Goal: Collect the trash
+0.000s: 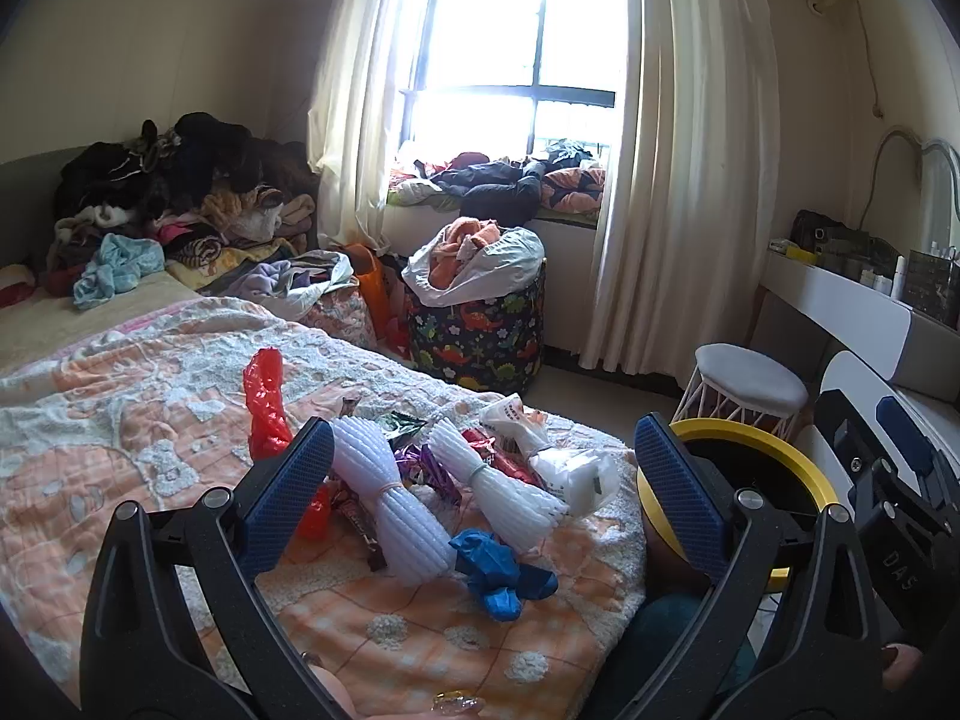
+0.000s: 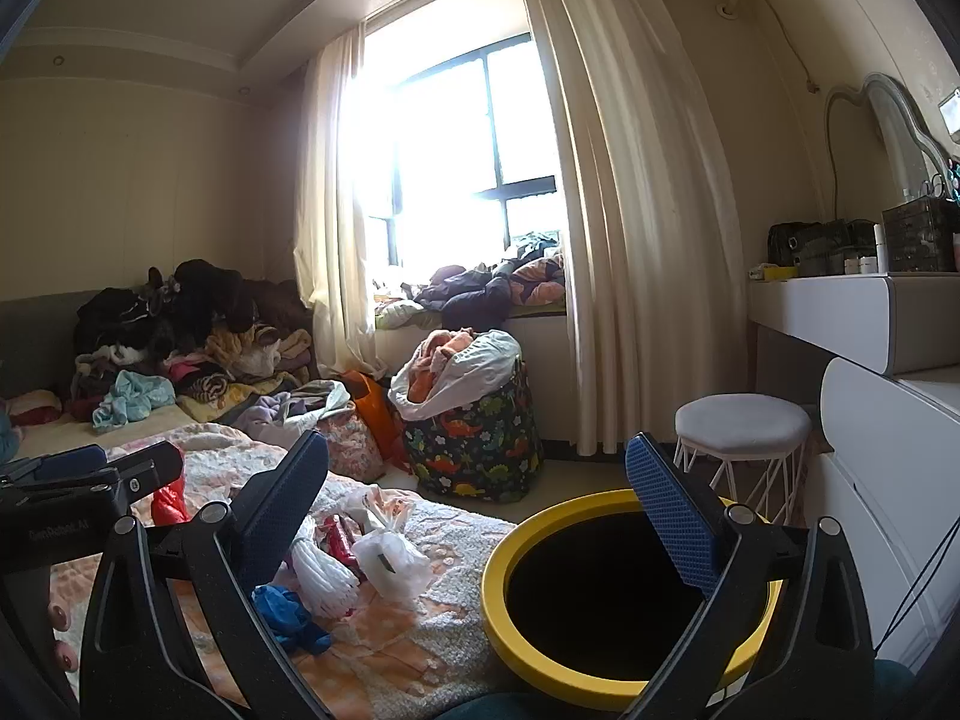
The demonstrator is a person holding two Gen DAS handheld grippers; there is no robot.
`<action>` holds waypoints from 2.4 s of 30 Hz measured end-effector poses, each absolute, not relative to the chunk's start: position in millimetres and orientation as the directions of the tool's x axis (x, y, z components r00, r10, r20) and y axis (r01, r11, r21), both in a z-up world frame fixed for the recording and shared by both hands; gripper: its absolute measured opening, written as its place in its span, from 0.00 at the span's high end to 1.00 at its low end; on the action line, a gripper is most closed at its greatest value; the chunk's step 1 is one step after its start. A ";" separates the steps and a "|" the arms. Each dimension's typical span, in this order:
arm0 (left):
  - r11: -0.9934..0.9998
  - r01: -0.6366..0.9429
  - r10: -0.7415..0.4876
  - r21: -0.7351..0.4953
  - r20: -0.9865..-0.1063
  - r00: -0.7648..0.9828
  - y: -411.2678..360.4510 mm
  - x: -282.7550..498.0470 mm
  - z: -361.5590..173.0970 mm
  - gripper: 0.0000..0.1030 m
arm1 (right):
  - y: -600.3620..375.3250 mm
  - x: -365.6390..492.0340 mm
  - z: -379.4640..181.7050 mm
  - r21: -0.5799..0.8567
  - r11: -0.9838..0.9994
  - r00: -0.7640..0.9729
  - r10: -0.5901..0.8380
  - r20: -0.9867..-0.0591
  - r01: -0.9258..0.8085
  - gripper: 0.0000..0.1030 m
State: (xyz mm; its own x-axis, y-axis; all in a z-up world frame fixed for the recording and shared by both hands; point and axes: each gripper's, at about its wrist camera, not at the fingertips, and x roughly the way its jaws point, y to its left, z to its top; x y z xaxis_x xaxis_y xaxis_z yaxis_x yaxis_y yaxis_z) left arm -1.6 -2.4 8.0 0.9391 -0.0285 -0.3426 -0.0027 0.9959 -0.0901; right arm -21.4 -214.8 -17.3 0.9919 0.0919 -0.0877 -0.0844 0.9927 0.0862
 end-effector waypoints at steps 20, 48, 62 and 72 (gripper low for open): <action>0.995 -0.003 -0.030 -0.096 -0.341 0.940 -1.9 -2.5 8.3 0.11 | -214.5 -21.5 -18.9 0.089 0.992 0.992 0.094 -0.090 -0.086 0.06; 0.993 -0.016 -0.025 -0.116 -0.348 0.937 4.1 -1.4 0.9 0.11 | -206.6 -21.0 -26.3 0.078 0.991 0.988 0.117 -0.105 -0.109 0.06; 0.969 -0.157 0.076 -0.190 -0.375 0.924 65.4 3.2 -8.4 0.11 | -150.0 -14.2 -20.0 0.008 0.933 0.912 0.355 -0.207 -0.361 0.06; 0.941 -0.253 0.151 -0.226 -0.390 0.908 114.1 6.0 -15.2 0.11 | -88.1 6.1 -25.9 -0.013 0.861 0.809 0.473 -0.349 -0.509 0.06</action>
State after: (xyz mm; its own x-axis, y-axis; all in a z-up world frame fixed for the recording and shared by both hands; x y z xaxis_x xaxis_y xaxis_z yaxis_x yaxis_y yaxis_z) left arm 6.0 114.1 -15.2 0.9084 0.1506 -0.3901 -0.2530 0.9407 -0.2260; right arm 6.1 -88.1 -25.9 0.8091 0.4729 -0.3490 -0.5087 0.8609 -0.0128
